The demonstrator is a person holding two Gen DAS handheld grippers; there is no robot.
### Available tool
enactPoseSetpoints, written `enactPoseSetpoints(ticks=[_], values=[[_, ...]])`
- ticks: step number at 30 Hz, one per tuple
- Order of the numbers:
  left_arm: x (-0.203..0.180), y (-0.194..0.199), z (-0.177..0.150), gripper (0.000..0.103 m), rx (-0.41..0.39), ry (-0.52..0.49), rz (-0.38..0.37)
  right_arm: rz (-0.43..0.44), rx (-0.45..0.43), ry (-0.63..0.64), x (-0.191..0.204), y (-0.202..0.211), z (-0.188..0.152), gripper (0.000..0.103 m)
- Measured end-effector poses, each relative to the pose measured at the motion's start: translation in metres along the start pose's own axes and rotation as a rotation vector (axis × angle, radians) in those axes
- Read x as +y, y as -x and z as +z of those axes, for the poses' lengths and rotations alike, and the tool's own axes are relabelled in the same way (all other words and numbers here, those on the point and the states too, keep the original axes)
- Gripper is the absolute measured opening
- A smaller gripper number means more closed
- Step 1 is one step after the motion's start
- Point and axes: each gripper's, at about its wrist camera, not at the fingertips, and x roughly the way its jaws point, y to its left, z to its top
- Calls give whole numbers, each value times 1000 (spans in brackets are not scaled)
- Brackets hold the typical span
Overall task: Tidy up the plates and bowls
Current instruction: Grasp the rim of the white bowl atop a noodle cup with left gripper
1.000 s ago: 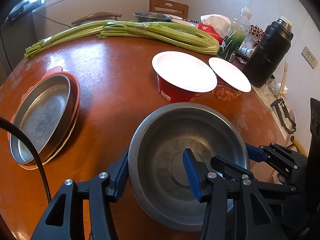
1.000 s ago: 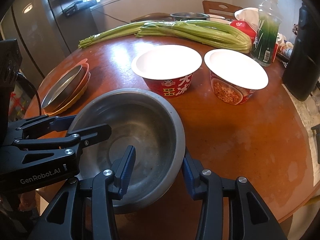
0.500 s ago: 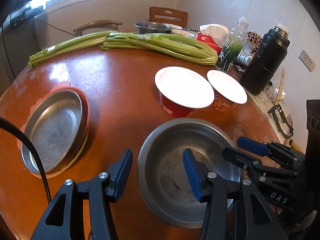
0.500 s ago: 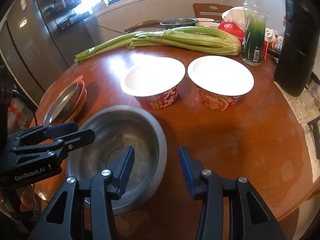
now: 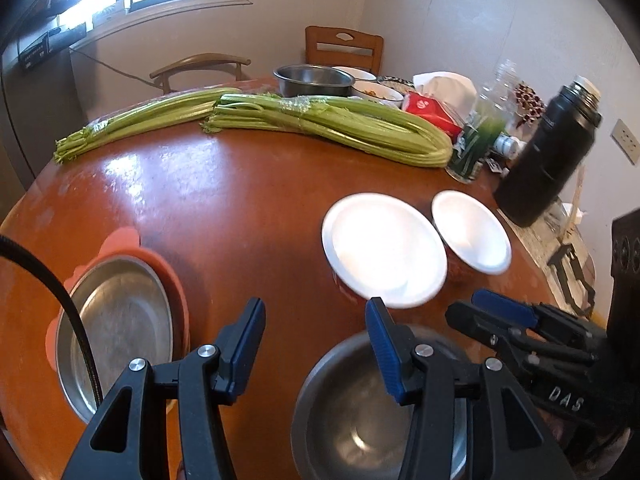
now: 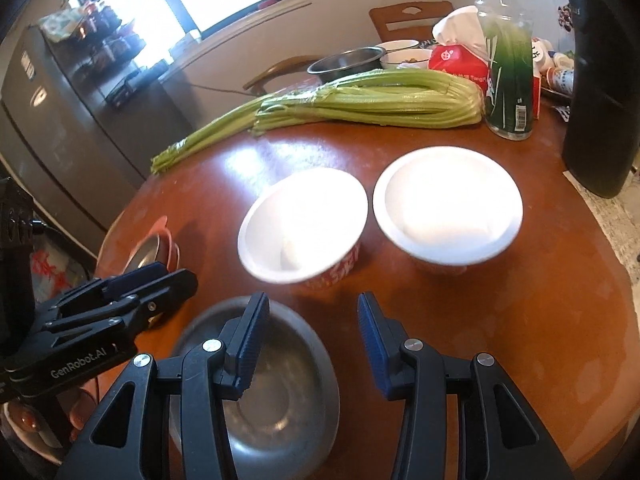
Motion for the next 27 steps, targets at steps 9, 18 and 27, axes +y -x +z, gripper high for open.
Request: enactPoseSetpoints(ticks=[9, 18, 27], values=[[-5, -36, 34, 52, 27, 4, -15, 15, 43, -45, -7, -31, 19, 47], [0, -70, 37, 52, 99, 33, -41, 7, 46, -22, -8, -47, 24, 47], [-6, -80, 35, 49, 128, 24, -114, 8, 37, 47, 1, -51, 25, 47]])
